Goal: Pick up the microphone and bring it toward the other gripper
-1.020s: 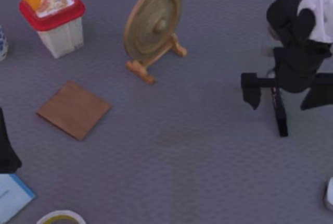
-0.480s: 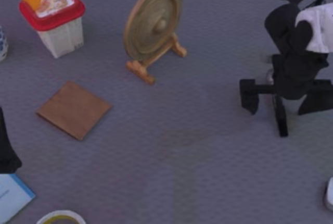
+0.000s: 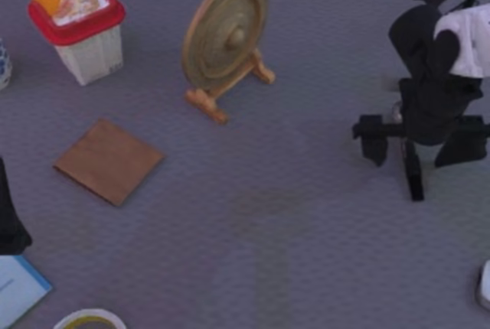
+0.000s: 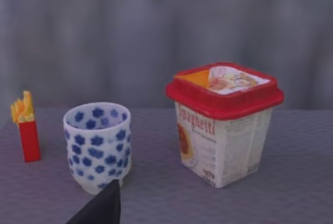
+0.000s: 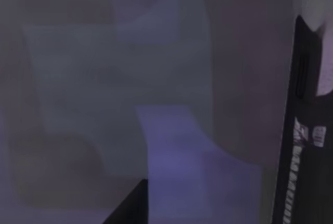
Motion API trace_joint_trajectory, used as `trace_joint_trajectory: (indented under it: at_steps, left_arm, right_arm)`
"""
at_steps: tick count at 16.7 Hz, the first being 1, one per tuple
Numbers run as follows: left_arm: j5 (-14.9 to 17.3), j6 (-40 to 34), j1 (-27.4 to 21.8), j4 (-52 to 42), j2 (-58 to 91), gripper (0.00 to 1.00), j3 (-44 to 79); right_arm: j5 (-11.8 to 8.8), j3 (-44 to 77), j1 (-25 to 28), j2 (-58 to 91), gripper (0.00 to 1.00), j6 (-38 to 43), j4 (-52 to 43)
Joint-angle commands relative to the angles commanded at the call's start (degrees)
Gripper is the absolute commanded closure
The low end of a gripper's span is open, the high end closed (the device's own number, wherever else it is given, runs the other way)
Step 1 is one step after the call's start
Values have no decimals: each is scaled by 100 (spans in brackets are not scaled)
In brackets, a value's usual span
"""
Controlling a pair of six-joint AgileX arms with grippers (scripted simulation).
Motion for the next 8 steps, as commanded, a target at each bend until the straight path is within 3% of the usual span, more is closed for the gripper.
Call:
trace_joint_trajectory:
  at_steps: [4,8]
  left_arm:
    - [0,0,0,0,0,0,0]
    - [0,0,0,0,0,0,0]
  right_arm:
    - [0,0,0,0,98,0,0]
    - [0,0,0,0,100,0,0]
